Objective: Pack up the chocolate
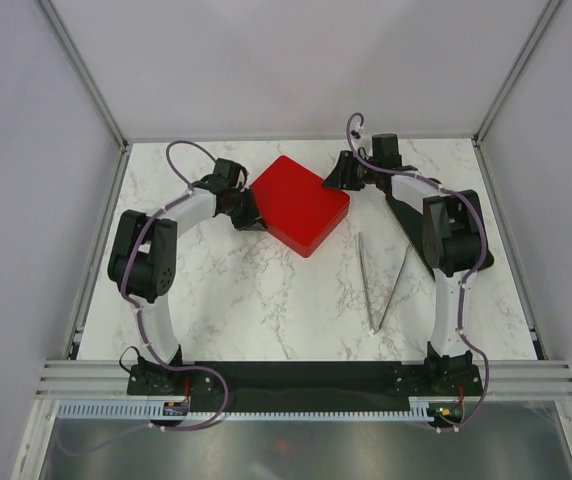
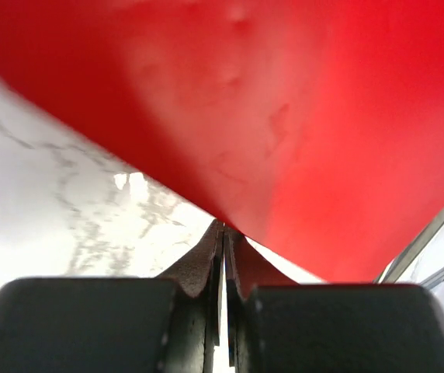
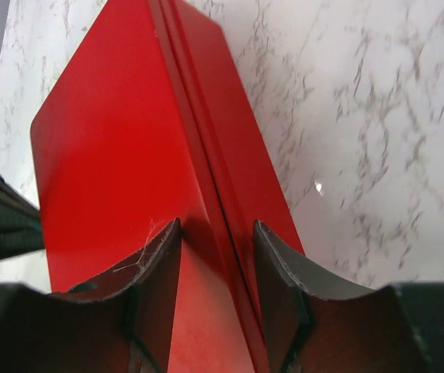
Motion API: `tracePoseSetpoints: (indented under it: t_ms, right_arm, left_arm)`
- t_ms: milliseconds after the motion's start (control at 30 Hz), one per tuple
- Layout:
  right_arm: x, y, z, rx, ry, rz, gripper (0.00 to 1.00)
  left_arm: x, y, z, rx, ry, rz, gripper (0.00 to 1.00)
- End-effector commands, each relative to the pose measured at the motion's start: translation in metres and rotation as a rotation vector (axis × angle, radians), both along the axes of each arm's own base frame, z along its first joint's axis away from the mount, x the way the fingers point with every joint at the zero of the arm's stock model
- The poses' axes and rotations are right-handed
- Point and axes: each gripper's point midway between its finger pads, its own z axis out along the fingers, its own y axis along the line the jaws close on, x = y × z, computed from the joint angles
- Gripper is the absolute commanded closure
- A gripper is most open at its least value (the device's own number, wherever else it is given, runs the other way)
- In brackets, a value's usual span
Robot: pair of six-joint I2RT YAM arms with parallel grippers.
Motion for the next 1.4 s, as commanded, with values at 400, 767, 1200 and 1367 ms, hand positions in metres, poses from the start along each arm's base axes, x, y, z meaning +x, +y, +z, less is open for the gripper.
tracePoseSetpoints:
  t_ms: [400, 767, 1200, 1367]
  right_arm:
    - [-0.021, -0.006, -0.008, -0.020, 0.121, -0.107, 0.51]
    - [-0.057, -0.010, -0.060, 0.013, 0.230, -0.134, 0.70]
    - [-0.086, -0.017, -0.100, 0.027, 0.336, -0.156, 0.89]
    - [-0.038, -0.029, -0.048, 0.038, 0.213, -0.180, 0.69]
  left_arm:
    - [0.037, 0.029, 0.056, -0.037, -0.124, 0.104, 0.92]
    - [0.041, -0.001, 0.040, -0.162, -0.093, 0.072, 0.94]
    - [0.027, 0.003, 0.025, -0.104, -0.054, 0.088, 0.94]
    - [0.025, -0.004, 0.050, -0.141, -0.095, 0.067, 0.93]
